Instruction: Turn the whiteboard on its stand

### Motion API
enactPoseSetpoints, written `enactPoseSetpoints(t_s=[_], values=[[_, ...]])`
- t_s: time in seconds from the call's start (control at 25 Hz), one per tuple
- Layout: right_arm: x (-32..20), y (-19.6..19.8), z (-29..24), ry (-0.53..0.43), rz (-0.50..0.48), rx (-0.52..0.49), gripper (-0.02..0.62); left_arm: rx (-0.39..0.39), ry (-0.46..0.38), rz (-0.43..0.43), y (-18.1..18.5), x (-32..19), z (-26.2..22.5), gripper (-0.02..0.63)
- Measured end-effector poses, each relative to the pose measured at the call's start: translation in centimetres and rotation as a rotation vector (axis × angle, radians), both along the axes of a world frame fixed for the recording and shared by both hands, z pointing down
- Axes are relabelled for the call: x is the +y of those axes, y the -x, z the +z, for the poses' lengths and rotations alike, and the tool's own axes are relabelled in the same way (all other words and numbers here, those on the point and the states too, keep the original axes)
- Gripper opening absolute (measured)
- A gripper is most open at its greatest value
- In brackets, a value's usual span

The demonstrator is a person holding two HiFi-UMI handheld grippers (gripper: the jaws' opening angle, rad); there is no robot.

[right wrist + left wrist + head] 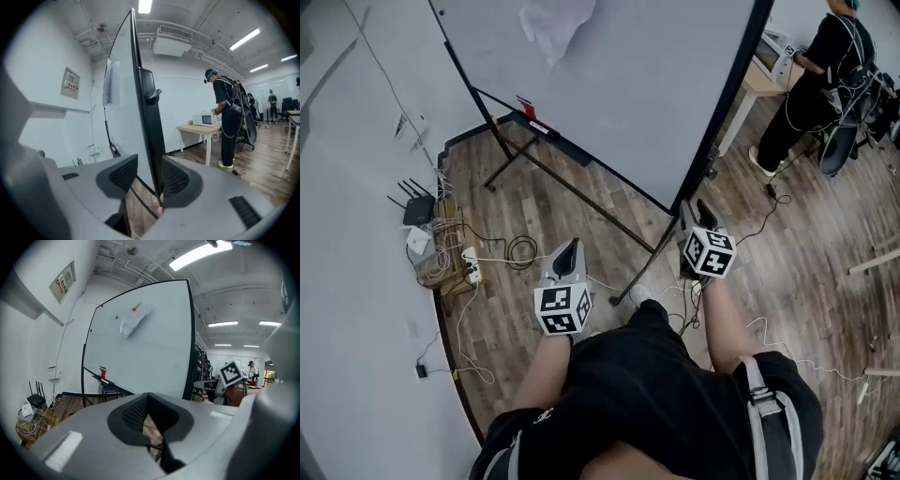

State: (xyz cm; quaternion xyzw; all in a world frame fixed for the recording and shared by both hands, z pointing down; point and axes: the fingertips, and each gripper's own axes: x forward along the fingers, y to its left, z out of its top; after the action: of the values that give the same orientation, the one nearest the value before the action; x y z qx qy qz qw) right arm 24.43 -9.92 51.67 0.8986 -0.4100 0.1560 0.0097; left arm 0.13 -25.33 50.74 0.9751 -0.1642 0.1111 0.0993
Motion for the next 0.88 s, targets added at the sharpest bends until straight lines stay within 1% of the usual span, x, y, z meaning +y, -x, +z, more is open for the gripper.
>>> enactPoseSetpoints(t_s=[0.04,0.12,0.24,0.32,0.4,0.48,0.6,0.76,0.88], values=[[0.6,1.1,-0.1,-0.022,-0.008,-0.001,0.158,0.000,0.002,-0.001,0.2,-0.2,0.1,0.005],[1.3,3.2,-0.7,-0.033,-0.040,0.032,0.083,0.008,0.010,-0.005,0.5,-0.6,0.3,0.005],[1.1,5.6,-2.6,-0.021,-0.081,0.126,0.013,0.031,0.024,-0.020,1.1,-1.3,0.3,0.006],[0.6,6.5,-3.9,-0.008,-0.084,0.178,0.008,0.040,0.029,-0.029,1.5,-1.8,0.1,0.006],[-0.2,7.3,-5.1,-0.017,-0.088,0.207,0.006,0.046,0.027,-0.034,1.9,-2.1,-0.2,0.006],[-1.2,8.4,-6.0,-0.060,-0.108,0.196,0.006,0.055,0.023,-0.041,2.2,-2.3,-0.5,0.005],[-3.1,11.2,-6.1,-0.109,-0.168,0.166,0.006,0.064,0.023,-0.062,3.3,-2.7,-0.5,0.005],[-5.4,15.0,-5.1,-0.093,-0.244,0.161,0.006,0.063,0.020,-0.090,5.0,-3.2,-0.5,0.006],[-6.6,16.1,-4.6,-0.082,-0.274,0.159,0.006,0.064,0.016,-0.114,6.2,-3.7,-0.7,0.006]])
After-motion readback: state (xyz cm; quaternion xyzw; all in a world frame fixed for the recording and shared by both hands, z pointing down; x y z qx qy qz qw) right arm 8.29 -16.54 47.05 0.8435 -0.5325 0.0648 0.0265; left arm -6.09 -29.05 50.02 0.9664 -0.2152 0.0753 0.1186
